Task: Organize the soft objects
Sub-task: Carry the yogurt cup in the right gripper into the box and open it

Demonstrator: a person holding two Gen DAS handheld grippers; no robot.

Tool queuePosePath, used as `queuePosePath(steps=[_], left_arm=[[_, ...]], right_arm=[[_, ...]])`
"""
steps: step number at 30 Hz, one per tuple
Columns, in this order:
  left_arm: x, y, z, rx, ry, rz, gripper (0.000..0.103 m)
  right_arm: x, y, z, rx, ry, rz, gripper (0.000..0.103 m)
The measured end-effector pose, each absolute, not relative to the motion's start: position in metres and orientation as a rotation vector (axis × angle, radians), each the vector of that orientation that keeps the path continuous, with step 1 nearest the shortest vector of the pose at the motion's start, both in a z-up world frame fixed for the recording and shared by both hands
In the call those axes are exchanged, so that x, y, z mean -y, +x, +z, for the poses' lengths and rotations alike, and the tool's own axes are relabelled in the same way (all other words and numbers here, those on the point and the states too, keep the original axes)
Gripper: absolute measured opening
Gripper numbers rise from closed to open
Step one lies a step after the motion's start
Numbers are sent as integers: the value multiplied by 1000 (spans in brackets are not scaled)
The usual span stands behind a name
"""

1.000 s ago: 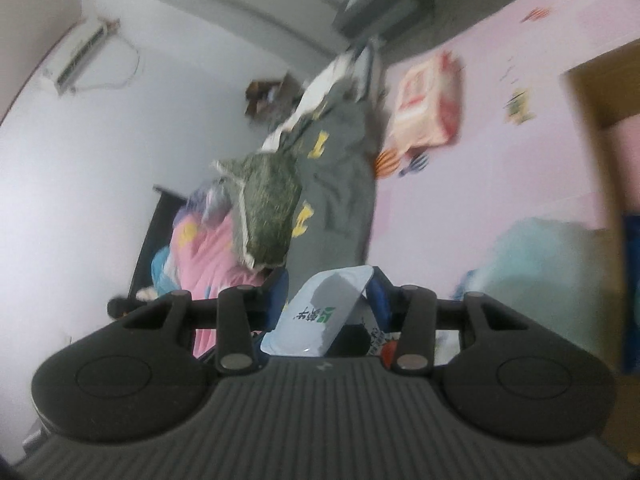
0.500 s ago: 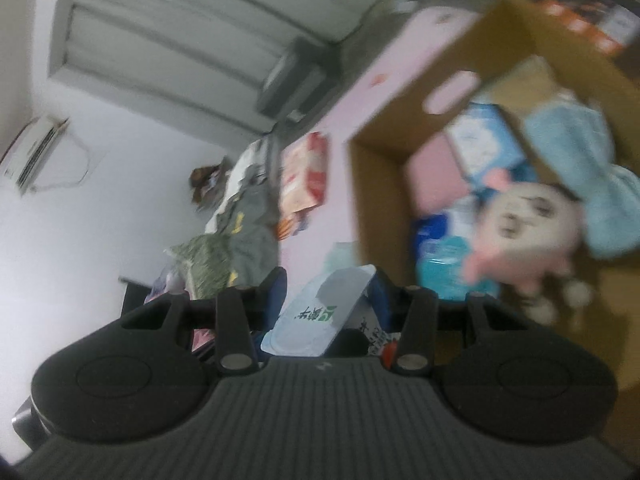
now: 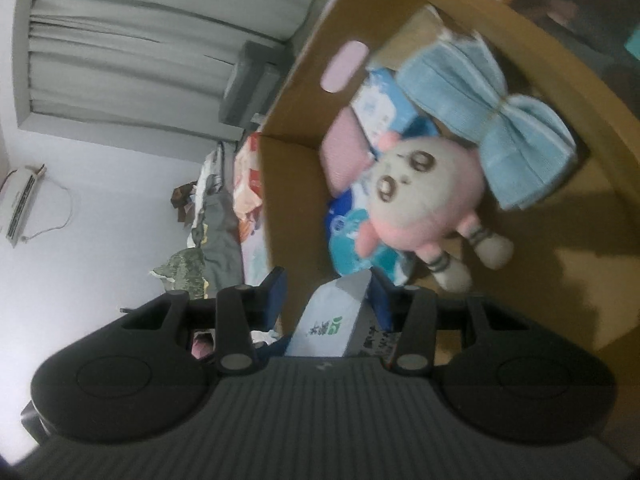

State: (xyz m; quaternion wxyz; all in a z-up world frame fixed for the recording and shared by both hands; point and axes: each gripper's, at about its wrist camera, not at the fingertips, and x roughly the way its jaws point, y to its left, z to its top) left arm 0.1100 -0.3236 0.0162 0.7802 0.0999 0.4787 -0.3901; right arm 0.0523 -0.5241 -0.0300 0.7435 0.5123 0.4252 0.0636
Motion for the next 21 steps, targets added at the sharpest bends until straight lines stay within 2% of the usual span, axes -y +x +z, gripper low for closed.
queuePosePath(steps=[9,21], left_arm=[[314,104,4,-1062,247,-819,50],[270,92,44,-926,220,-788,55]], right_arm=[[525,59,-59,-1005,1137,132,45],[520,59,-66,-1048,1078,95,45]])
